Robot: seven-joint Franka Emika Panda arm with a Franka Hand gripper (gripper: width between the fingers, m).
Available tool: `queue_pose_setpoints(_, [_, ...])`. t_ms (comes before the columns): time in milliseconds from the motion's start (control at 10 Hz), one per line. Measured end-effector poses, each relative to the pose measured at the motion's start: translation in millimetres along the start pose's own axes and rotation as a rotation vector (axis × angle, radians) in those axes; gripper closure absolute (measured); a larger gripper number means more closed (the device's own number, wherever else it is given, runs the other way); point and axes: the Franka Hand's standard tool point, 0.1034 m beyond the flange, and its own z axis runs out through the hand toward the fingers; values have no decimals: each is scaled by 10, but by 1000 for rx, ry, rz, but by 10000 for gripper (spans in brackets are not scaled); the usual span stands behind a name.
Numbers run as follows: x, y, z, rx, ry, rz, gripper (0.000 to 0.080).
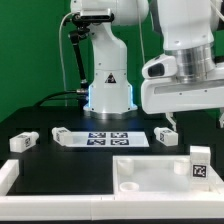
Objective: Assemble square table
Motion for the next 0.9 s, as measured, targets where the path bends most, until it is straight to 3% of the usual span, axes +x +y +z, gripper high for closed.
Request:
queue_pose_setpoints(200, [-366,102,147,-57,-21,-191,150])
queue_pose_setpoints(700, [-347,175,164,-72,-35,-505,150])
queue_pose_setpoints(800, [-504,213,273,-93,-77,-502,150])
queue_pose_setpoints(900, [-786,301,428,-146,-172,-499,150])
